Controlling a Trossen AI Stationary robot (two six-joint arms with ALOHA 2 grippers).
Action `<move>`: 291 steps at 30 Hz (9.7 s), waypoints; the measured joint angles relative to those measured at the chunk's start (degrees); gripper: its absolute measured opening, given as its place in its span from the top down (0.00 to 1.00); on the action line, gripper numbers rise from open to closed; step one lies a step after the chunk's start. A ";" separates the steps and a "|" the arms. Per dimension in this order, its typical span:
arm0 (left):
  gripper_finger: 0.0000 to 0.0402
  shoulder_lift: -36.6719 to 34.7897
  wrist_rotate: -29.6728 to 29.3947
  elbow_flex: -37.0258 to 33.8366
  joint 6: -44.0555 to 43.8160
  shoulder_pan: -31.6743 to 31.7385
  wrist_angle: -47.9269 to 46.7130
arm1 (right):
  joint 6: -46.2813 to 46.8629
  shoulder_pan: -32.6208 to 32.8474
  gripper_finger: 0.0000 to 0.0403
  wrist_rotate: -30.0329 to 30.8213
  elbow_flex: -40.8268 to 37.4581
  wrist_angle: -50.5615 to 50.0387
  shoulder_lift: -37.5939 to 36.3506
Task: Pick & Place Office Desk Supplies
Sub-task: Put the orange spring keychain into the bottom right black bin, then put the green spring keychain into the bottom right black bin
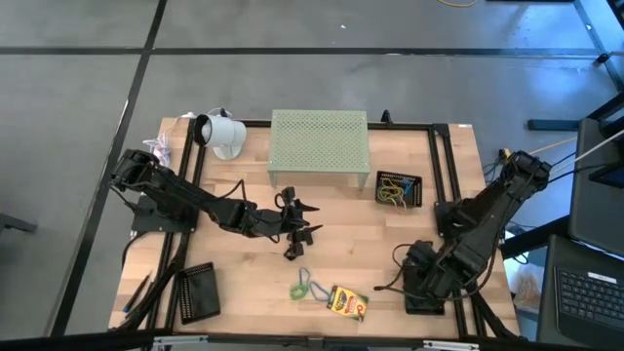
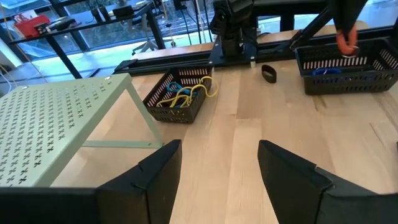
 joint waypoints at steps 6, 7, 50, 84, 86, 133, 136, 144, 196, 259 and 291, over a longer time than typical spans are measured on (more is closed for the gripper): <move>0.48 0.00 0.00 0.00 -0.02 0.00 -0.02 | 4.52 0.20 0.94 -0.27 0.00 -0.58 0.13; 0.48 0.00 0.00 0.00 -0.04 0.00 -0.02 | 5.38 0.20 0.93 -0.28 0.00 -0.70 0.13; 0.50 0.00 36.33 0.00 4.61 -6.01 -20.54 | -11.39 -0.05 0.66 34.41 -0.04 0.66 0.18; 0.44 16.64 33.70 0.00 10.32 -17.18 0.71 | -11.61 -5.11 0.66 45.84 -0.07 9.92 0.19; 0.44 18.11 33.63 0.00 10.37 -17.04 1.35 | -11.61 -5.42 0.66 45.84 -0.07 10.56 0.19; 0.92 14.54 19.54 -0.20 5.73 -13.35 1.77 | -12.00 -5.57 0.66 46.86 -0.07 12.14 0.19; 0.92 11.24 14.72 -0.17 7.77 -13.49 1.59 | -12.03 -5.57 0.66 48.83 -0.07 12.20 0.19; 0.94 8.28 2.02 -0.09 12.21 -13.49 13.56 | -12.07 -5.57 0.66 54.59 -0.07 12.34 0.21; 0.93 8.17 16.22 -0.02 16.57 -13.51 30.88 | -92.19 -14.77 0.40 33.84 -0.02 71.86 7.62; 0.50 8.11 2.92 0.02 8.92 -11.69 16.17 | -64.86 -15.50 0.95 18.99 -0.13 55.31 7.56; 0.50 8.11 2.55 0.00 7.32 -11.63 12.22 | -2.52 -1.46 0.94 -10.41 -0.07 11.01 6.10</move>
